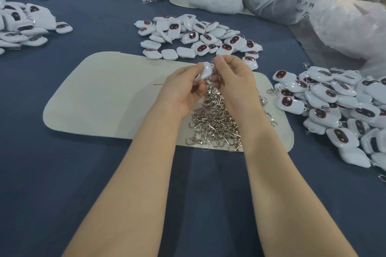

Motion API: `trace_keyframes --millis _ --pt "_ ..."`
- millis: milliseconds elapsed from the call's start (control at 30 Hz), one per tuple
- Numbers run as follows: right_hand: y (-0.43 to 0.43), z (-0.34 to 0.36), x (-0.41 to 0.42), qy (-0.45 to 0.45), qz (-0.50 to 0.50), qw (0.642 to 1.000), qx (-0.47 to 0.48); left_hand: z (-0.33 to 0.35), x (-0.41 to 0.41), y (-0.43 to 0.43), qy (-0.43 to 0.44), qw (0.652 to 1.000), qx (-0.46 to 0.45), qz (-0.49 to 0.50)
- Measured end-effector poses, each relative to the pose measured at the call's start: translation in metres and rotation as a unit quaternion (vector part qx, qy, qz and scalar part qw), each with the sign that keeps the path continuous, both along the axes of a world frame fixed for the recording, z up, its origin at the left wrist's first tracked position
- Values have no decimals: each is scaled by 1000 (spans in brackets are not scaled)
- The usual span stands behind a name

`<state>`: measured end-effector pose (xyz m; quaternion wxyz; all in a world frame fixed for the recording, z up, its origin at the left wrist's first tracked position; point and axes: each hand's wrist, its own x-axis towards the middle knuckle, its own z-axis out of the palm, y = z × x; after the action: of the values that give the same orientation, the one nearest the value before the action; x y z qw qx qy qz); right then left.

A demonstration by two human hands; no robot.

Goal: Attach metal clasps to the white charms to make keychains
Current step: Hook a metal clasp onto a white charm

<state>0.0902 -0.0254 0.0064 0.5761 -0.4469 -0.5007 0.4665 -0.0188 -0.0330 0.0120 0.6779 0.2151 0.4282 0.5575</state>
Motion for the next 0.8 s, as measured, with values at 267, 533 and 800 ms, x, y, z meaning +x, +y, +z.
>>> trace_keyframes --millis 267,533,800 --pt "2 -1 8 -47 50 998 -16 -5 1 3 150 984 52 83" --pt "1 0 18 -157 30 987 -17 -9 5 -5 444 849 255 128" --pt "-1 -1 6 -224 4 974 -8 -6 2 -1 420 862 244 143"
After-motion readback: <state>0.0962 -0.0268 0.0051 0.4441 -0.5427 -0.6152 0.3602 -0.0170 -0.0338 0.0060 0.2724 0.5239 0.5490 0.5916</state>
